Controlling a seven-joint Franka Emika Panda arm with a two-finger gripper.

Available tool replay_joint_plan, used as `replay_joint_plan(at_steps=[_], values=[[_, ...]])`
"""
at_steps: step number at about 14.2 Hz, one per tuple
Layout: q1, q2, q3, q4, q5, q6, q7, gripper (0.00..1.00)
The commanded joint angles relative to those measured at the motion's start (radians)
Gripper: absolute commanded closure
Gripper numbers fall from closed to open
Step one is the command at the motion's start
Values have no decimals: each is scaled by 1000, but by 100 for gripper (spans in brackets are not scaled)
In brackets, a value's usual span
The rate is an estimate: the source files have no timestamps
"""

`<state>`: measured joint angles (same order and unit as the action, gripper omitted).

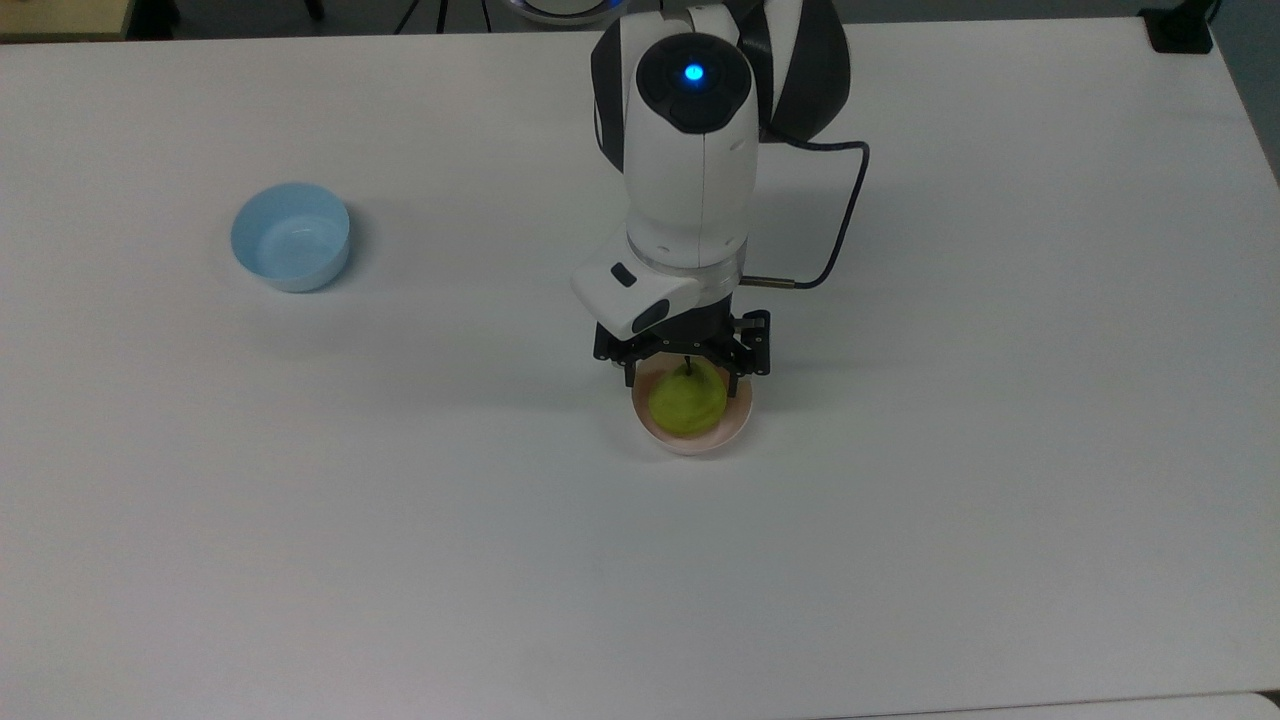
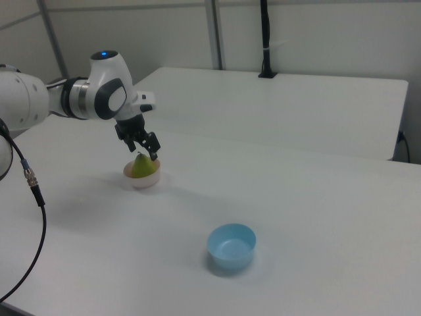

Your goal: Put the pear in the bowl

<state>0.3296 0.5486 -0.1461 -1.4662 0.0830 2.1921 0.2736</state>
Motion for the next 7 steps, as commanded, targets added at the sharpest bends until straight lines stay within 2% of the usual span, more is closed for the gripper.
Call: replay_joint_plan(at_steps=[1, 3, 5, 7], values=[[3, -117, -23, -10, -14, -177, 3, 0], [-24, -179, -24, -14, -46, -286, -43, 0], [-67, -237, -24, -14, -46, -421, -143, 0], [-112, -314, -26, -31, -63, -553, -180, 0]])
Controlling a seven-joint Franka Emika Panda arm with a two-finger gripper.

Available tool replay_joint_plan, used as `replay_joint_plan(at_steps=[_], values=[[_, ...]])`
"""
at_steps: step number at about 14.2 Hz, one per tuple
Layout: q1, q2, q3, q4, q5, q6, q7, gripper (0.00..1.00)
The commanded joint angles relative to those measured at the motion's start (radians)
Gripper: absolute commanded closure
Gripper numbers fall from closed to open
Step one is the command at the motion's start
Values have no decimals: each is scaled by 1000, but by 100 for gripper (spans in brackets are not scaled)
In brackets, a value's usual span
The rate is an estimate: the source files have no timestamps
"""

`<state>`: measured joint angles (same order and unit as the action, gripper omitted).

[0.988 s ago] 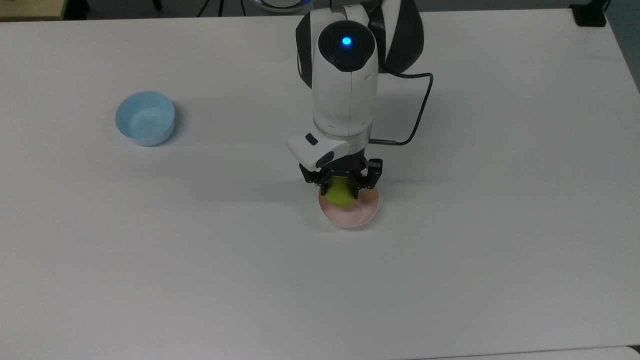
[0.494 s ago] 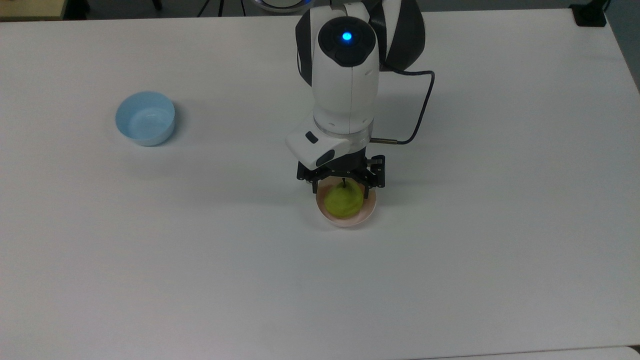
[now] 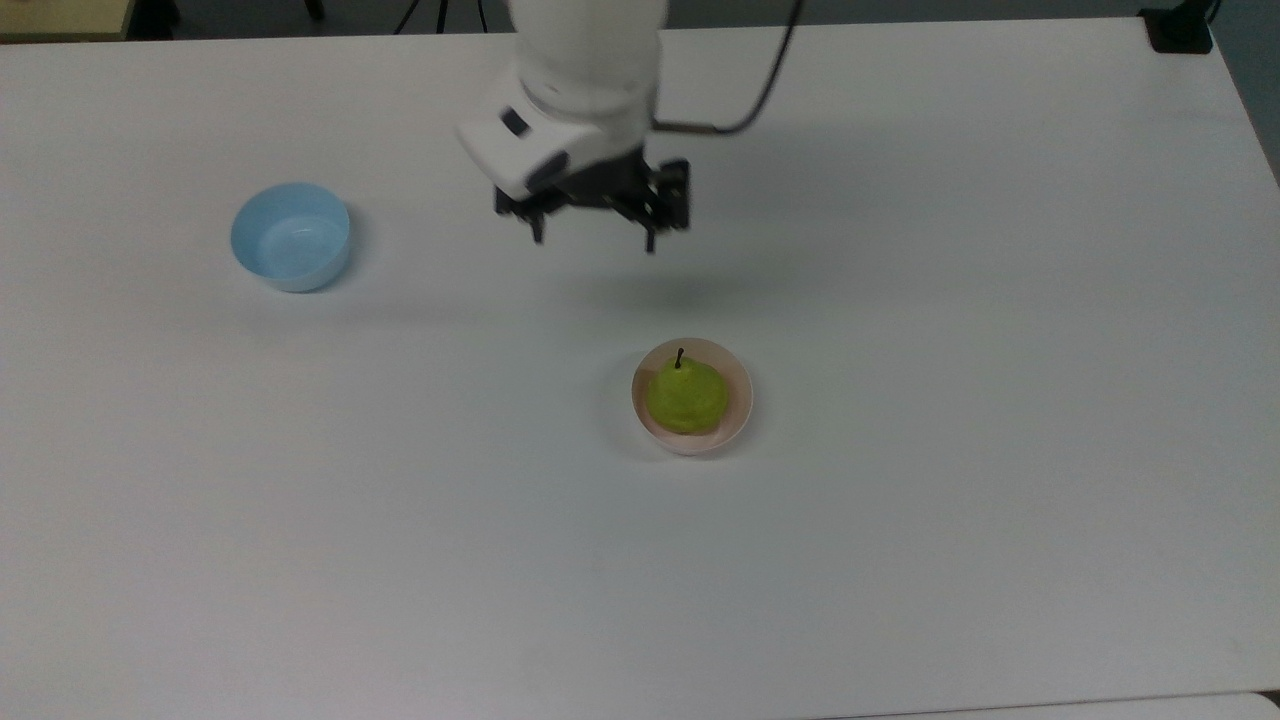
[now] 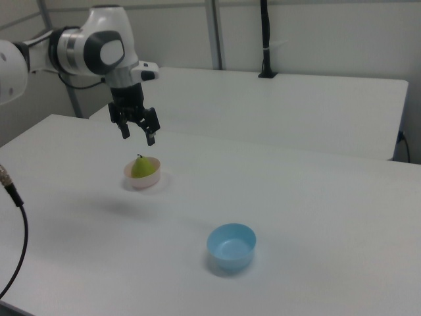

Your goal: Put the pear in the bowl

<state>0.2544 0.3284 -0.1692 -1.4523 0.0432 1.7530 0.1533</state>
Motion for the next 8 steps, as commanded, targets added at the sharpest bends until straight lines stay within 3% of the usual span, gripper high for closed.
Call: replay_joint_plan(at_steps=[1, 8], values=[[-59, -103, -4, -48, -38, -128, -61, 0], [-132, -134, -6, -45, -37, -132, -80, 0]])
